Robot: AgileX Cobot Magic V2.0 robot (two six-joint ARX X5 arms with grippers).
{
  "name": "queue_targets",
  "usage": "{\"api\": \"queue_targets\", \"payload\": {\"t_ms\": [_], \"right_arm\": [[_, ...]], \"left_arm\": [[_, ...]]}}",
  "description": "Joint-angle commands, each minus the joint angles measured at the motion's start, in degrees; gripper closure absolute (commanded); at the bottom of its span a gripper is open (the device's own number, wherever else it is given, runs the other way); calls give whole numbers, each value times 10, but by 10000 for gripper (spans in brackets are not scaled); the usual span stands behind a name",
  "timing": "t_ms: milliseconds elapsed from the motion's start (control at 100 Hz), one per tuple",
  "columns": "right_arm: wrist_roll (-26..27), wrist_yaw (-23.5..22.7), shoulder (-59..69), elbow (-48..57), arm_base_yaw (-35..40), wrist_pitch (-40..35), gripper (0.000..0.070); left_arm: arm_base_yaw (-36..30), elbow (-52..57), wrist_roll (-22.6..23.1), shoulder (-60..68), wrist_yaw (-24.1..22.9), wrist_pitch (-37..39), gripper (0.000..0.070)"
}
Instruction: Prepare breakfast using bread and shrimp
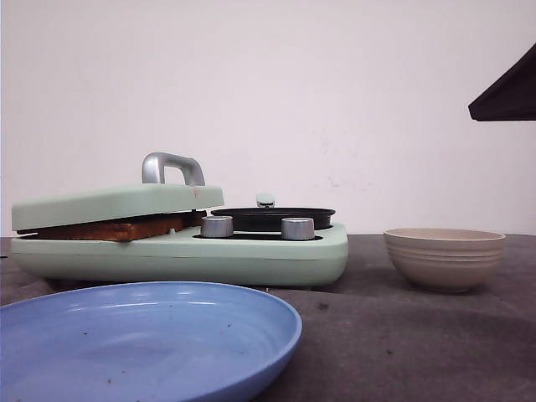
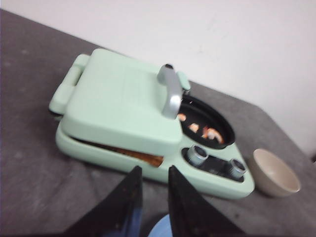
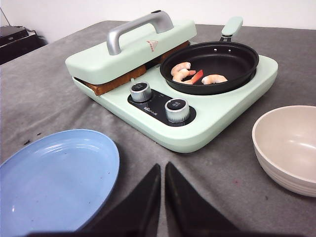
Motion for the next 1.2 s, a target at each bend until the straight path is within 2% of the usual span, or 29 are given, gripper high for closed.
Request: {"api": "queue_targets", "payload": {"t_ms": [0,100,150,200,470,640,1190], "right_arm": [[5,0,0,0,4,8,694],[6,0,0,0,4,8,694],[6,0,0,0,4,8,694],[6,0,0,0,4,8,694],[6,0,0,0,4,8,694],[6,0,0,0,4,8,694],[6,0,0,1,4,8,694]], "left_arm": [[2,-5,68,-2,-28,21,689],[15,-38,170,-2,-75,111,689],[26,-64,203,-2,-78,165,689],[38,-90,217,-2,-77,207,689],[90,-206,218,-2,-77,291,689],[97,-208,216,-2,-69,197,684],[89,-207,223,-1,-71,200,682]]}}
